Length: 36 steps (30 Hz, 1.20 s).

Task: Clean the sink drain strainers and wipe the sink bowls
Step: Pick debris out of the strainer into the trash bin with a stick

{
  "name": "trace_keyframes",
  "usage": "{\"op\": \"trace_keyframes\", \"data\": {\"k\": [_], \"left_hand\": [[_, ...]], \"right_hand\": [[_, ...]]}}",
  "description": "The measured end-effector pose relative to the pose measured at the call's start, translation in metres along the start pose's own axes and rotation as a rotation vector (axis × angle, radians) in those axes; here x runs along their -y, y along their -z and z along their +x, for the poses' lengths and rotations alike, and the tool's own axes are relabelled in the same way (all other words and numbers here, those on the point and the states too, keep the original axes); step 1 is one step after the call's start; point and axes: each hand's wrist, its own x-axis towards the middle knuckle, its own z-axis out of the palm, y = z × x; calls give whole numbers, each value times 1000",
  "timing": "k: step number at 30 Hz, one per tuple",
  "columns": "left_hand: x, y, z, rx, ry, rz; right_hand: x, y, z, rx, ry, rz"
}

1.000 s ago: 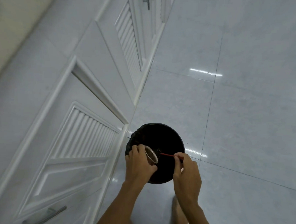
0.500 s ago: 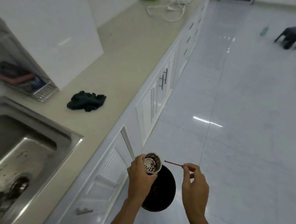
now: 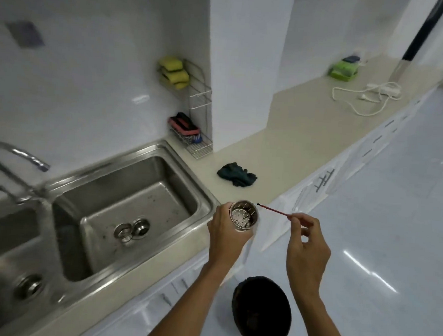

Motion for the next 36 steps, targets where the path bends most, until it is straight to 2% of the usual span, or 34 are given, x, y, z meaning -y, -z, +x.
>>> {"op": "trace_keyframes", "data": {"k": [9, 12, 15, 24, 30, 36], "left_hand": [[111, 166, 17, -271, 235, 110], [156, 205, 25, -271, 380, 177], [205, 225, 42, -222, 428, 193], [310, 209, 105, -18, 505, 312], [356, 180, 121, 134, 409, 497], [385, 153, 135, 205, 375, 672]], "right_hand": [[79, -150, -48, 404, 153, 117], [88, -198, -61, 489, 196, 114], [89, -245, -69, 563, 190, 94], [59, -352, -75, 652, 57, -10], [34, -380, -74, 660, -20, -97], [13, -401, -64, 641, -27, -153]]}}
